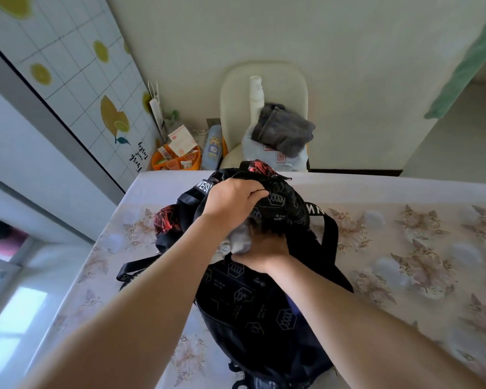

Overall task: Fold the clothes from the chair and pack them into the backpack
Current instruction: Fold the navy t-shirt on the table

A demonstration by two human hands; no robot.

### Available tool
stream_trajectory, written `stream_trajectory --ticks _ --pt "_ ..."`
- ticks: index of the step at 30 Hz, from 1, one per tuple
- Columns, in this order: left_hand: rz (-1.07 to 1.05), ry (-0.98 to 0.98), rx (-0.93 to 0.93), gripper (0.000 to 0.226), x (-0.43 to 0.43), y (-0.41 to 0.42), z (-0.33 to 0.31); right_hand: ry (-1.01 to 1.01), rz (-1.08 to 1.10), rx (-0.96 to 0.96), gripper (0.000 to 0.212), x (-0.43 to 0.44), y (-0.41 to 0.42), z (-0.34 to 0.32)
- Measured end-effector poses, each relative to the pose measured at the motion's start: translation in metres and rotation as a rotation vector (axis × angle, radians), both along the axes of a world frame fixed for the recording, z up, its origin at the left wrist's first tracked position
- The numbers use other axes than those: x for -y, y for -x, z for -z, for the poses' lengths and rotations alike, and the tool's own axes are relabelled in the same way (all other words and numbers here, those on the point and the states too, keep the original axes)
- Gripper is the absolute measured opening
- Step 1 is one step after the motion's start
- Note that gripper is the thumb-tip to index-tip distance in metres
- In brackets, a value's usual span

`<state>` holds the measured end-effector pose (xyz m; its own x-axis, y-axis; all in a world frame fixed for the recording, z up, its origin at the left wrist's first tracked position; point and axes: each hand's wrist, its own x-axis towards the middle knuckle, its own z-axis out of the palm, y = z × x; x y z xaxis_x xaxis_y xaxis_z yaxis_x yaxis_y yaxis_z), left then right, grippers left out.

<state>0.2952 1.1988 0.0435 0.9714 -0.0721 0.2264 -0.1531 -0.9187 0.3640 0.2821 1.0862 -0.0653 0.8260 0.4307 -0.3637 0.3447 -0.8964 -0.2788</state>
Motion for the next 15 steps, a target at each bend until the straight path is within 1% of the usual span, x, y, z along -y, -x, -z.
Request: stream_trajectory --ticks 2,4,6,9,10,13,15 --pt "-0.020 0.083 0.003 0.023 0.003 -0.002 -0.002 -0.046 -0.074 0.036 0.093 -0.011 0.011 -0.007" --pt "-0.032 0.133 0.005 0.022 0.006 -0.003 -0.002 0.007 -0.169 0.099 0.093 -0.015 0.028 -0.004" --pt "-0.035 0.129 -0.014 0.022 0.007 -0.003 0.001 0.062 -0.156 0.181 0.094 -0.008 0.040 0.003" --pt "-0.043 0.098 -0.022 0.022 0.009 -0.003 0.007 0.124 -0.086 0.323 0.093 0.019 0.054 0.006" --pt "-0.045 0.093 -0.015 0.023 0.010 -0.003 0.009 0.136 -0.053 0.346 0.096 0.029 0.061 0.004" --pt "-0.051 0.092 -0.005 0.023 0.012 -0.006 0.013 0.206 -0.011 0.284 0.106 0.054 0.078 0.008" --pt "-0.043 0.095 -0.001 0.022 0.013 -0.006 0.015 0.191 0.045 0.260 0.102 0.063 0.078 0.012"
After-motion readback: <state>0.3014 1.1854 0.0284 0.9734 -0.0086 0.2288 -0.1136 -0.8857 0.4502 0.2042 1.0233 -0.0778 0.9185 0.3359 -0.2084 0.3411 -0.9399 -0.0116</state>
